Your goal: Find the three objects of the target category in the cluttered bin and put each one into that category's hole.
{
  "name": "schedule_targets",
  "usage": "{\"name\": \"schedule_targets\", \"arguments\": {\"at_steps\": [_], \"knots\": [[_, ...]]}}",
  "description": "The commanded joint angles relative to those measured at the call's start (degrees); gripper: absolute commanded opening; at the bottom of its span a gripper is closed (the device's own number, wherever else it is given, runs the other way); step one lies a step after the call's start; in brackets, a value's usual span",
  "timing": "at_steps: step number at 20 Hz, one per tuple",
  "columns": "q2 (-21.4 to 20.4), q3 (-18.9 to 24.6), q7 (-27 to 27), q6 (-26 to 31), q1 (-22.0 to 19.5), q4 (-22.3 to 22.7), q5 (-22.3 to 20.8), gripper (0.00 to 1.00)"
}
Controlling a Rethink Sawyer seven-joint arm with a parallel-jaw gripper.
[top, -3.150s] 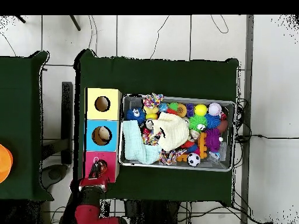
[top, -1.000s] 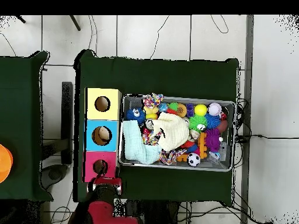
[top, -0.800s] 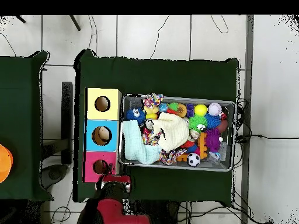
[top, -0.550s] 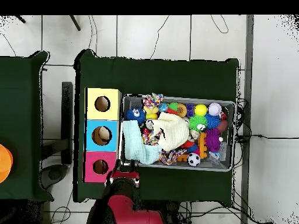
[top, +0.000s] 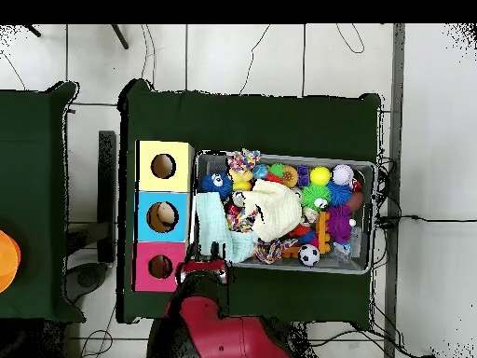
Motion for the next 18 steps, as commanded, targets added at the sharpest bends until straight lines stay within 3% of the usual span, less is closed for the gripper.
{"name": "schedule_targets", "arguments": {"at_steps": [1, 10, 18], "knots": [[3.36, 6.22, 1.96, -2.56, -3.33, -8.57, -7.02, 1.00], [5.37, 5.67, 2.58, -3.54, -4.97, -11.61, -12.07, 1.00], [12.65, 5.47, 2.89, -9.70, -7.97, -15.60, -16.80, 1.00]]}}
